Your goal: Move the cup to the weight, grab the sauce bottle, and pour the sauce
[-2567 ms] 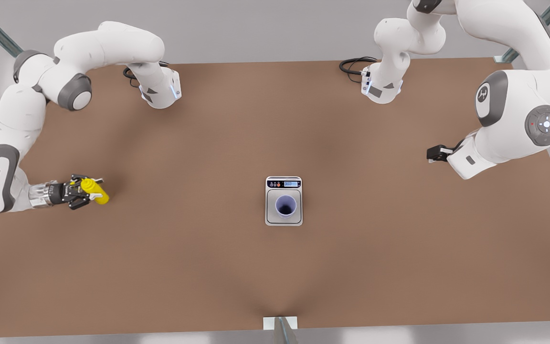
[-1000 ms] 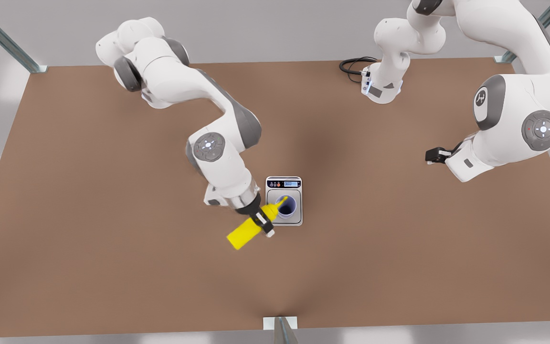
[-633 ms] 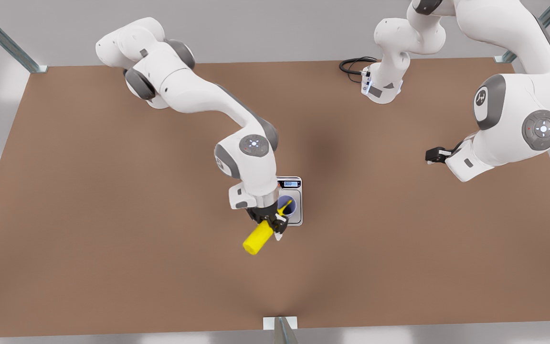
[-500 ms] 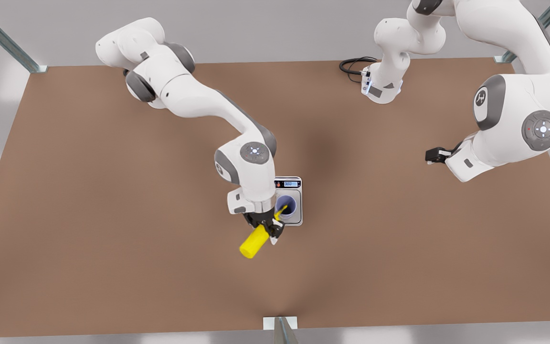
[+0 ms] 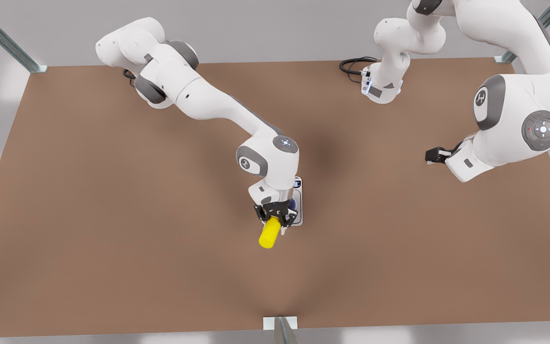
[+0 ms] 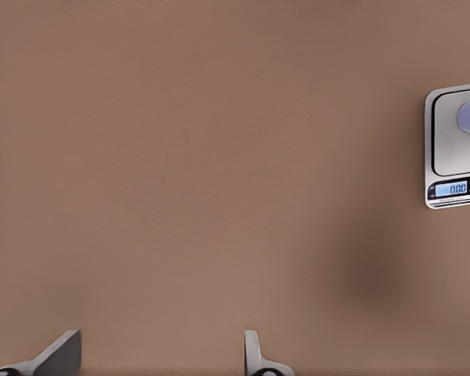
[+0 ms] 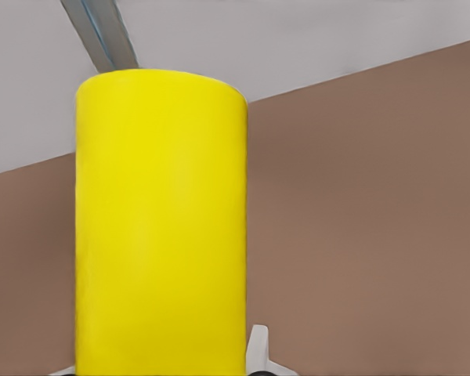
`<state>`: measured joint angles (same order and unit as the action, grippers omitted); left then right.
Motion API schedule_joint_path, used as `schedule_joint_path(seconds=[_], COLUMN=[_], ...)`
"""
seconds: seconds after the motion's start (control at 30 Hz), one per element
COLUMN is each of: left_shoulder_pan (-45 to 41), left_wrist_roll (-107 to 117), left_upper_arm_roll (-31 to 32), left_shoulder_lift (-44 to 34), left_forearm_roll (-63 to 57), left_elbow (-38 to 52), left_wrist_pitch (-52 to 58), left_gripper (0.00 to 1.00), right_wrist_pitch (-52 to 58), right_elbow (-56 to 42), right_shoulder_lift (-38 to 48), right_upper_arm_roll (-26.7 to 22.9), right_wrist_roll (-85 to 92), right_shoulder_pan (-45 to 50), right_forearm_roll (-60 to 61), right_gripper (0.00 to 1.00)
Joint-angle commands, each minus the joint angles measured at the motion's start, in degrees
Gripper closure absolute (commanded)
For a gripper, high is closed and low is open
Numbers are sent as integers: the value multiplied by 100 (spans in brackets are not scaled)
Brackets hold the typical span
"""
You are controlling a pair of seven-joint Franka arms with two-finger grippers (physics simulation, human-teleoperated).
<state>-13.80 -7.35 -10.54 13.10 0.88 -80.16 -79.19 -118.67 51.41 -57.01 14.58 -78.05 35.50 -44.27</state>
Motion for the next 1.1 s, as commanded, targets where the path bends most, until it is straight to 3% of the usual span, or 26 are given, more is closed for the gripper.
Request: schedule_joint_path(seconds=[0.0,0.17,0.3,0.53,0.7,0.9,1.07], left_shoulder_pan=[0,0,0,0,0,-8,-17], left_wrist_roll=[-3,6,6,-12,6,15,6], left_upper_arm_roll=[0,0,0,8,35,52,70], left_shoulder_lift=[0,-9,-27,-71,-97,-97,-115], left_forearm_roll=[0,0,0,-9,-132,-106,-115], left_elbow=[0,0,0,0,9,88,88], left_wrist_pitch=[0,0,9,132,352,422,474], left_gripper=[0,0,0,0,0,0,0], right_wrist_pitch=[-86,-104,-33,-16,-95,-324,-605], right_elbow=[27,18,-44,9,1292,2558,3428], right_shoulder_lift=[-11,-11,103,463,1333,1843,2098], right_upper_arm_roll=[-8,1,432,291,54,599,573], right_wrist_roll=[18,18,-26,36,-8,-17,62], right_shoulder_pan=[1,-8,-298,-614,-1124,-2020,-2460], right_forearm_roll=[23,32,207,2369,4066,5182,7432], right_gripper=[72,72,72,73,73,72,72])
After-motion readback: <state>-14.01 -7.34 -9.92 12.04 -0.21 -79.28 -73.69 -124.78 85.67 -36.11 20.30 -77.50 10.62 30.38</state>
